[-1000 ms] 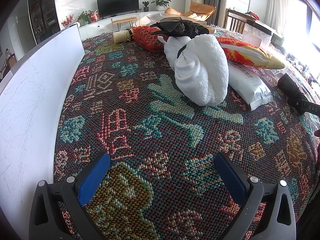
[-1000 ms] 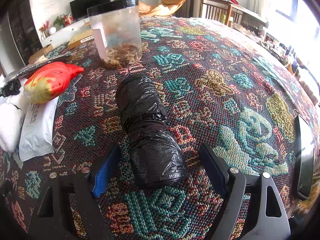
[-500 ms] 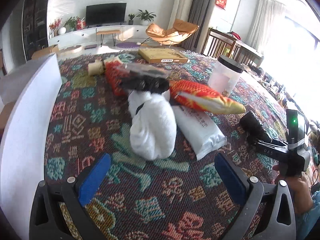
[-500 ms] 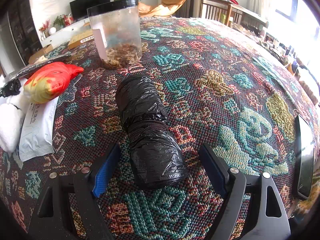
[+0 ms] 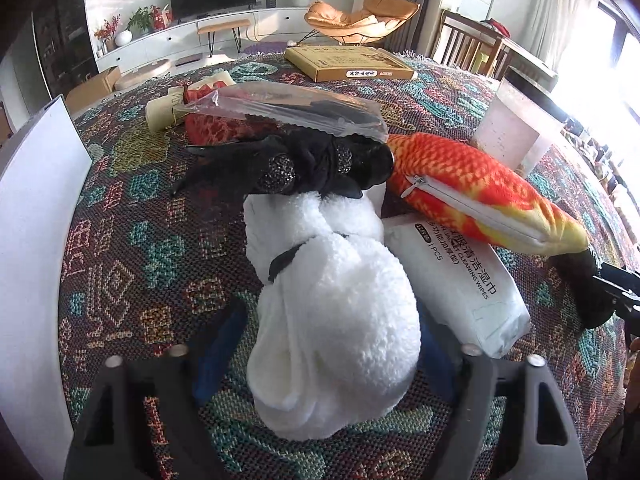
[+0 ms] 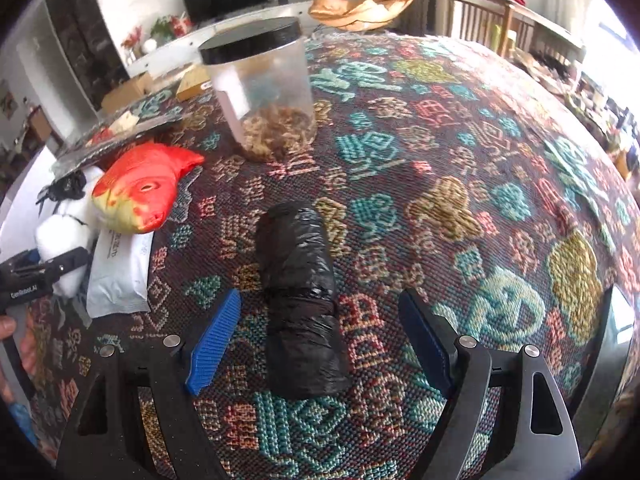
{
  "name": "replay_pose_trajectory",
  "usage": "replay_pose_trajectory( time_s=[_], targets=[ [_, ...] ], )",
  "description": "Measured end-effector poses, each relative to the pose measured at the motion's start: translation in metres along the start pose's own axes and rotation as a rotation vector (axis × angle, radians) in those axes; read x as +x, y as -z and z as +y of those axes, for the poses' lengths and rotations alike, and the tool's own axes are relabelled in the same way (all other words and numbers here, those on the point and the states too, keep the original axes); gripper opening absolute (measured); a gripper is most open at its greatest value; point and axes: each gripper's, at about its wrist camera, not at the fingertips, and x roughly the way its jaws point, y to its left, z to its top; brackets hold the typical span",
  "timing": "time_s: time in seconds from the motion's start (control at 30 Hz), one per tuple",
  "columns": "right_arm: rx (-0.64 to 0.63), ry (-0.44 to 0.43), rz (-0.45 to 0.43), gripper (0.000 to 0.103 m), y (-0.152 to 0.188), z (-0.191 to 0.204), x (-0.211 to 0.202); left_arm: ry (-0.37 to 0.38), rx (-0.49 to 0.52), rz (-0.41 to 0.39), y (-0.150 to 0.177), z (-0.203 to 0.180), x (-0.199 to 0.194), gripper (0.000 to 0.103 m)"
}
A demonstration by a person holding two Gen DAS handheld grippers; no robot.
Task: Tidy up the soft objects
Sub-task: 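Carry towel and black roll into the white box and open both grippers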
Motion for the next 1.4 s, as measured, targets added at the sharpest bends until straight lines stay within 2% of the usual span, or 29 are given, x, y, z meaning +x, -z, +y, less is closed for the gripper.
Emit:
replay_pose_trajectory(
  time_s=[0.03, 0.07, 0.17, 0.27, 0.37, 0.43, 0.57, 0.67, 0.8, 0.97, 1.07, 1.13, 1.27, 1.4],
  targets=[
    [-0.008, 0.032, 0.019, 0.064, 0.000, 0.003, 0.003, 0.023, -0.014, -0.002, 0.003, 0.003, -0.004, 0.047],
    [0.014, 0.044, 0.040, 0.038, 0.002, 0.002, 0.004, 0.042, -0.034, -0.017, 0.008, 0.005, -0.011, 0.042],
    [0.146, 0.019, 0.007, 0.036, 0.021, -0.012, -0.020, 0.095, -0.121, -0.024, 0.041, 0.016, -0.038, 0.041],
    [0.202, -0.021, -0.040, 0.036, 0.045, -0.014, -0.047, 0.159, -0.192, -0.018, 0.089, 0.021, -0.067, 0.041],
    [0.239, -0.089, -0.061, 0.036, 0.057, -0.009, -0.066, 0.207, -0.207, -0.027, 0.120, 0.021, -0.097, 0.041],
    [0.231, -0.134, -0.082, 0.036, 0.058, 0.003, -0.078, 0.235, -0.196, -0.062, 0.126, 0.021, -0.122, 0.041],
    [0.187, -0.246, -0.126, 0.036, 0.045, 0.040, -0.102, 0.244, -0.195, -0.157, 0.118, 0.033, -0.170, 0.041],
    [0.139, -0.300, -0.146, 0.036, 0.034, 0.074, -0.113, 0.256, -0.180, -0.173, 0.108, 0.041, -0.188, 0.042],
    [0.100, -0.323, -0.153, 0.036, 0.031, 0.098, -0.119, 0.185, -0.116, -0.188, 0.111, 0.039, -0.198, 0.041],
    [0.078, -0.347, -0.132, 0.036, 0.036, 0.109, -0.121, 0.174, -0.114, -0.222, 0.118, 0.042, -0.212, 0.041],
    [0.043, -0.378, -0.118, 0.037, 0.033, 0.131, -0.124, 0.190, -0.144, -0.268, 0.122, 0.061, -0.238, 0.041],
    [0.006, -0.416, -0.115, 0.036, 0.027, 0.156, -0.129, 0.168, -0.173, -0.303, 0.122, 0.083, -0.259, 0.042],
    [-0.103, -0.553, -0.100, 0.037, 0.014, 0.236, -0.144, 0.010, -0.216, -0.347, 0.134, 0.135, -0.301, 0.042],
    [-0.217, -0.720, -0.050, 0.037, 0.013, 0.330, -0.155, -0.155, -0.280, -0.333, 0.158, 0.188, -0.321, 0.043]
  ],
)
